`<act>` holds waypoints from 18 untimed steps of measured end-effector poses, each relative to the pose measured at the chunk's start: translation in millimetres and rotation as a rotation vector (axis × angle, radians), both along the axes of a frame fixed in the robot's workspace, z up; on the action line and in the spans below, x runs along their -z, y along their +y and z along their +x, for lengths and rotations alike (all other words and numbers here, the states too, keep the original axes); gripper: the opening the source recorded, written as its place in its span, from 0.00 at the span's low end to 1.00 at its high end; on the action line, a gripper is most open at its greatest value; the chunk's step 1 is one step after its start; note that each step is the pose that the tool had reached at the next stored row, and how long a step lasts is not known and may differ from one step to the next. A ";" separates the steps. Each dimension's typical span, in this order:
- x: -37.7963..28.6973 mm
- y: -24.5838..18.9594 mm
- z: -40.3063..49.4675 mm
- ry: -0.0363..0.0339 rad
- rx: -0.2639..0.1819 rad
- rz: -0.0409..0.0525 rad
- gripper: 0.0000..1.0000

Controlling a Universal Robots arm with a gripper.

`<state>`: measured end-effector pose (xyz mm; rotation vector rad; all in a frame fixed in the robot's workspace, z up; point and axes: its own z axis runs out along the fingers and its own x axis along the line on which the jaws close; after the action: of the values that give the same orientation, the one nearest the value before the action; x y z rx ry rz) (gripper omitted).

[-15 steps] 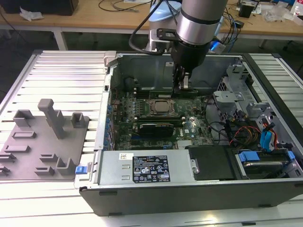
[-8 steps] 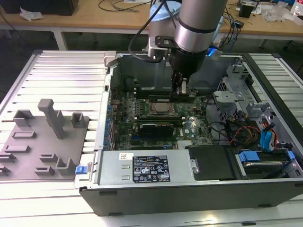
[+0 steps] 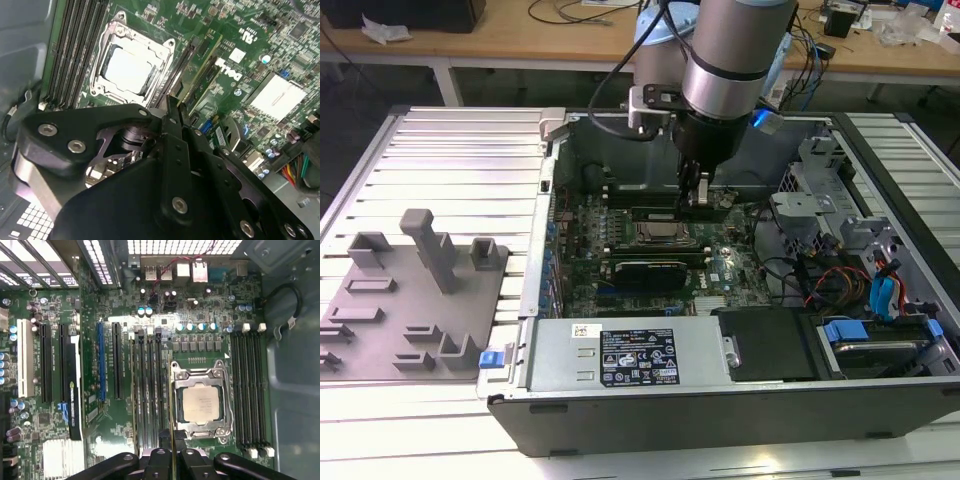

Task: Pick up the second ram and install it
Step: 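Insert the second ram into the second slot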

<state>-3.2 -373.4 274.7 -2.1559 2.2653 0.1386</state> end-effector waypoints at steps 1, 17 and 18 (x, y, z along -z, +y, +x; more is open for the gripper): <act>0.5 -0.4 -1.4 0.0001 0.000 -0.0001 0.13; 40.3 -7.7 -21.0 0.0000 0.000 -0.0114 0.13; 40.9 -7.7 -21.0 -0.0001 0.000 -0.0120 0.13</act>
<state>-24.2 -381.2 233.9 -2.1615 2.2721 0.1252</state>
